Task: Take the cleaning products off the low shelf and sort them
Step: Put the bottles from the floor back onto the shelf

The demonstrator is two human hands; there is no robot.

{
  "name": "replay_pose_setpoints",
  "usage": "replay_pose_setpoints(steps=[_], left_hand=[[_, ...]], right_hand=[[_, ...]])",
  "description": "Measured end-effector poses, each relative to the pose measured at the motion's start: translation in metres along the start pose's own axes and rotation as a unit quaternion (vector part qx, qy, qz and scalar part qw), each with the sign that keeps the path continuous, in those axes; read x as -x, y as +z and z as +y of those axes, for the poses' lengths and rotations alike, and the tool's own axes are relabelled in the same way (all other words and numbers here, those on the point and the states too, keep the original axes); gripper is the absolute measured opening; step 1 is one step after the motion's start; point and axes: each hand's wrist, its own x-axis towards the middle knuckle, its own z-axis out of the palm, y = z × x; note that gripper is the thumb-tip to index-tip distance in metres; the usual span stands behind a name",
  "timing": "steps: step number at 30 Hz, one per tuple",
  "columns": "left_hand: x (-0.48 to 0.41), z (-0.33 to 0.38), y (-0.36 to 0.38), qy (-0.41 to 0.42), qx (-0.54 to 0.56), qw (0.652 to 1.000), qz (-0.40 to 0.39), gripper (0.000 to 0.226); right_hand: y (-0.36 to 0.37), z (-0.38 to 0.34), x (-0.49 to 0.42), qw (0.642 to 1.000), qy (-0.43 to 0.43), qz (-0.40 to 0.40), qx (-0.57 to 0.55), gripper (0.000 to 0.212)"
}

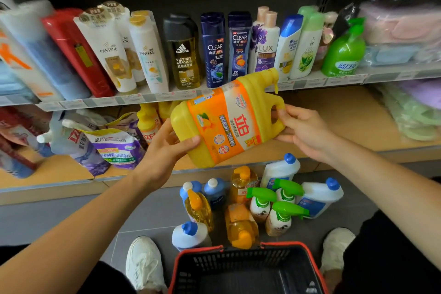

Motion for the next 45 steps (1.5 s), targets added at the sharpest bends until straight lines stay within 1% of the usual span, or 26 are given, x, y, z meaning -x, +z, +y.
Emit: replay_pose_setpoints(steps=[2, 7, 10, 12, 14, 15, 16, 17, 18, 19, 20, 21, 22, 23, 25, 26, 27, 29, 31, 33, 35, 38, 40, 42, 45], left_hand=[[0.002, 0.003, -0.001, 0.041, -0.035, 0.999, 0.001, 0.085], [0.004, 0.009, -0.004, 0.131, -0.12, 0.984, 0.0, 0.081], [0.003, 0.014, -0.005, 0.139, -0.157, 0.978, 0.025, 0.085], [0.003, 0.018, -0.003, 0.116, -0.161, 0.979, 0.049, 0.086], [0.001, 0.021, -0.002, 0.091, -0.155, 0.981, 0.067, 0.081], [0.001, 0.023, -0.002, 0.085, -0.169, 0.98, 0.068, 0.079], [0.0, 0.025, -0.004, 0.084, -0.198, 0.975, 0.063, 0.077], [0.001, 0.026, -0.005, 0.085, -0.24, 0.966, 0.052, 0.077], [0.002, 0.027, -0.005, 0.086, -0.29, 0.952, 0.037, 0.078], [0.005, 0.026, -0.004, 0.086, -0.342, 0.935, 0.021, 0.08], [0.007, 0.024, -0.002, 0.086, -0.394, 0.915, 0.006, 0.083], [0.009, 0.022, 0.0, 0.088, -0.441, 0.893, -0.009, 0.086], [0.012, 0.019, 0.003, 0.09, -0.481, 0.872, -0.025, 0.089], [0.013, 0.017, 0.006, 0.092, -0.511, 0.854, -0.041, 0.091], [0.015, 0.013, 0.01, 0.099, -0.536, 0.836, -0.07, 0.093], [0.016, 0.012, 0.012, 0.105, -0.537, 0.833, -0.081, 0.094], [0.017, 0.011, 0.013, 0.113, -0.535, 0.833, -0.088, 0.093], [0.018, 0.011, 0.016, 0.129, -0.521, 0.838, -0.102, 0.091], [0.018, 0.011, 0.016, 0.135, -0.49, 0.853, -0.115, 0.087], [0.018, 0.011, 0.014, 0.145, -0.465, 0.865, -0.125, 0.084], [0.02, 0.011, 0.014, 0.157, -0.45, 0.87, -0.128, 0.082], [0.024, 0.01, 0.025, 0.174, -0.441, 0.874, -0.108, 0.068], [0.028, 0.008, 0.035, 0.203, -0.448, 0.865, -0.099, 0.056], [0.03, 0.007, 0.043, 0.247, -0.459, 0.846, -0.11, 0.044], [0.029, 0.004, 0.044, 0.339, -0.489, 0.789, -0.153, 0.029]], right_hand=[[0.001, 0.005, 0.002, 1.0, -0.003, -0.004, 0.005, 0.032], [0.008, 0.015, 0.007, 1.0, 0.001, -0.015, -0.006, 0.024], [0.011, 0.019, 0.008, 1.0, 0.014, -0.014, -0.004, 0.022], [0.013, 0.025, 0.01, 0.998, 0.057, -0.031, 0.027, 0.02], [0.015, 0.03, 0.015, 0.986, 0.113, -0.065, 0.108, 0.017], [0.015, 0.033, 0.018, 0.972, 0.128, -0.083, 0.178, 0.017], [0.014, 0.035, 0.018, 0.953, 0.117, -0.098, 0.263, 0.017], [0.013, 0.035, 0.016, 0.931, 0.076, -0.097, 0.345, 0.014], [0.012, 0.034, 0.015, 0.911, 0.012, -0.075, 0.405, 0.009], [0.012, 0.032, 0.014, 0.9, -0.053, -0.046, 0.431, 0.005], [0.012, 0.03, 0.015, 0.898, -0.105, -0.034, 0.426, 0.004], [0.014, 0.028, 0.016, 0.904, -0.139, -0.049, 0.401, 0.014], [0.016, 0.027, 0.017, 0.91, -0.15, -0.087, 0.378, 0.03], [0.018, 0.029, 0.017, 0.906, -0.149, -0.132, 0.374, 0.048], [0.028, 0.037, 0.02, 0.878, -0.138, -0.201, 0.412, 0.081], [0.034, 0.044, 0.022, 0.868, -0.132, -0.228, 0.421, 0.091], [0.04, 0.053, 0.025, 0.871, -0.128, -0.246, 0.405, 0.095], [0.052, 0.07, 0.032, 0.908, -0.129, -0.254, 0.307, 0.094], [0.06, 0.078, 0.038, 0.935, -0.144, -0.229, 0.228, 0.092], [0.063, 0.076, 0.04, 0.941, -0.158, -0.206, 0.215, 0.092], [0.063, 0.072, 0.041, 0.942, -0.169, -0.18, 0.226, 0.091], [0.064, 0.066, 0.045, 0.937, -0.186, -0.147, 0.256, 0.09], [0.067, 0.064, 0.048, 0.932, -0.193, -0.13, 0.279, 0.091], [0.068, 0.062, 0.049, 0.929, -0.195, -0.117, 0.291, 0.09], [0.069, 0.06, 0.05, 0.93, -0.193, -0.101, 0.296, 0.086]])
